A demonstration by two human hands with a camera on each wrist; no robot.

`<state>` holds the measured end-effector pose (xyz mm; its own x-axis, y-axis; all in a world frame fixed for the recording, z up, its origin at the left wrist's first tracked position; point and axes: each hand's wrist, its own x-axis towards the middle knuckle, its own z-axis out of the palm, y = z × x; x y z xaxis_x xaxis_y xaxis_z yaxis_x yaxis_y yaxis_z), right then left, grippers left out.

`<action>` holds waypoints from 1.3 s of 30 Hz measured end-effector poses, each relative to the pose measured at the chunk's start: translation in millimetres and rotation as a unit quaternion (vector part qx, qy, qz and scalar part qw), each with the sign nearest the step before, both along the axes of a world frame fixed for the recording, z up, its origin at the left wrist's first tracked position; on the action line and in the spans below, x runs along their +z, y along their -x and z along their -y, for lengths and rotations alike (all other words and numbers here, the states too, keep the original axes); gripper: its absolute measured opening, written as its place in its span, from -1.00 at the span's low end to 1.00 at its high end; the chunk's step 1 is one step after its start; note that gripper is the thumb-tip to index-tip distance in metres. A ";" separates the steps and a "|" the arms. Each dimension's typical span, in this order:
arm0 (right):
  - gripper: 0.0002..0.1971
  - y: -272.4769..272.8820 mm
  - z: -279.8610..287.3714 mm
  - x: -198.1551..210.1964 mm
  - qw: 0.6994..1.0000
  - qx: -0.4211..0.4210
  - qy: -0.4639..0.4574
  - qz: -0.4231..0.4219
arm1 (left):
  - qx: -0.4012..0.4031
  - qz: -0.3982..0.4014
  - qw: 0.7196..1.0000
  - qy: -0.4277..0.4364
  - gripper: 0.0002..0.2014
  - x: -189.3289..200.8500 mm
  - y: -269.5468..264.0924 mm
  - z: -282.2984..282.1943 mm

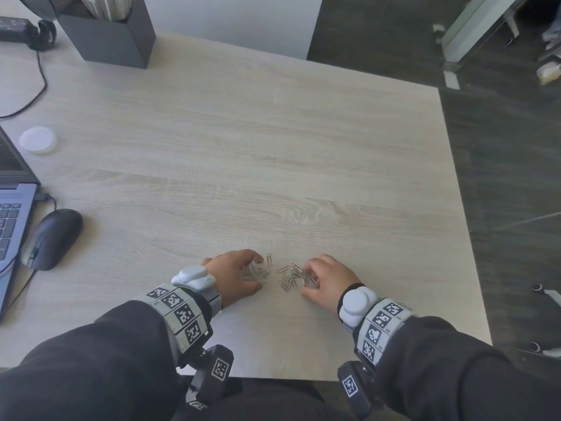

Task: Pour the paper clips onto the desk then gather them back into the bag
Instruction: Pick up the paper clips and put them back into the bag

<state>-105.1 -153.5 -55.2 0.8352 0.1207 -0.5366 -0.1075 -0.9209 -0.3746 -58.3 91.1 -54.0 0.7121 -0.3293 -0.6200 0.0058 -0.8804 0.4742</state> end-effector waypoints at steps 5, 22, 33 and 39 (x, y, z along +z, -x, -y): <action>-0.81 -5.7 -5.9 0.1 1.000 -0.018 0.009 0.008 | 0.012 -0.004 1.000 0.000 -0.52 -2.8 1.2 -0.2; -0.74 -21.8 -13.5 -0.7 0.998 -0.012 -0.042 0.046 | 0.012 -0.003 1.000 -0.004 -0.47 -4.1 2.0 -2.1; -0.43 -12.0 -31.3 -3.5 0.998 0.061 0.020 0.026 | 0.018 -0.008 1.000 -0.004 -0.49 -8.1 0.7 -2.0; -0.79 -17.8 -33.3 -1.1 0.998 0.046 0.007 0.033 | 0.013 0.000 1.000 0.001 -0.49 -5.4 0.5 -2.1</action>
<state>-87.3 -120.2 -56.4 0.8543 0.1906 -0.4835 0.0014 -0.9311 -0.3647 -58.8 93.2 -59.4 0.7200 -0.3113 -0.6202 0.0291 -0.8794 0.4752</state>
